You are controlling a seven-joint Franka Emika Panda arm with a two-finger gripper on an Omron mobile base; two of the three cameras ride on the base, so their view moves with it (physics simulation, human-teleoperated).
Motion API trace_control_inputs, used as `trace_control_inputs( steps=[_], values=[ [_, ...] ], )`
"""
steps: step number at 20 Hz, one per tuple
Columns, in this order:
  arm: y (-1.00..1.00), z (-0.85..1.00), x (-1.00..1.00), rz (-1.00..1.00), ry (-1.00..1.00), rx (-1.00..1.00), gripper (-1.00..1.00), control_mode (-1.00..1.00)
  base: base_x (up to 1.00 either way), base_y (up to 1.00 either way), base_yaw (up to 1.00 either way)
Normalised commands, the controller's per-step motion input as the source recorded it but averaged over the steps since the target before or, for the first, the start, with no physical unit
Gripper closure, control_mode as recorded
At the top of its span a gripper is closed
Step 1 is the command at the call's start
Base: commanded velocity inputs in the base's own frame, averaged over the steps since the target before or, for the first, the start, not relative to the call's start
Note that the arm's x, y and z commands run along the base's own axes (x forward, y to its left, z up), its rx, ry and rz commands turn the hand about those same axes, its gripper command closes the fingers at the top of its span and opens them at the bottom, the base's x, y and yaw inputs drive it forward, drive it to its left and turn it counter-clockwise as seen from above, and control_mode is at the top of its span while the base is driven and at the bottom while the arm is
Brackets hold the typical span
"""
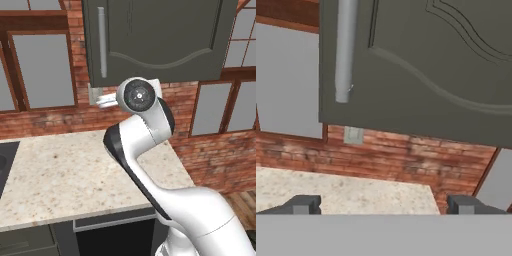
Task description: Open the cabinet, pick the kettle from the cabinet, and place it in the sink.
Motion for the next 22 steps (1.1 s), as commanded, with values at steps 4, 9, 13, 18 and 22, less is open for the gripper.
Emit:
trace_control_inputs(
  steps=[4, 9, 13, 18, 22],
  values=[
    [0.22, 0.2, 0.22, 0.0, -0.01, 0.0, -1.0, -1.0, 0.0, 0.0, 0.0],
    [0.21, 0.26, 0.3, 0.0, 0.01, 0.0, -1.0, -1.0, 0.0, 0.0, 0.0],
    [0.16, 0.22, 0.34, 0.0, 0.01, 0.0, -1.0, -1.0, 0.0, 0.0, 0.0],
    [0.13, 0.22, 0.36, 0.0, 0.01, 0.0, -1.0, -1.0, 0.0, 0.0, 0.0],
    [0.09, 0.23, 0.36, 0.0, 0.05, 0.0, -1.0, -1.0, 0.0, 0.0, 0.0]
  ],
)
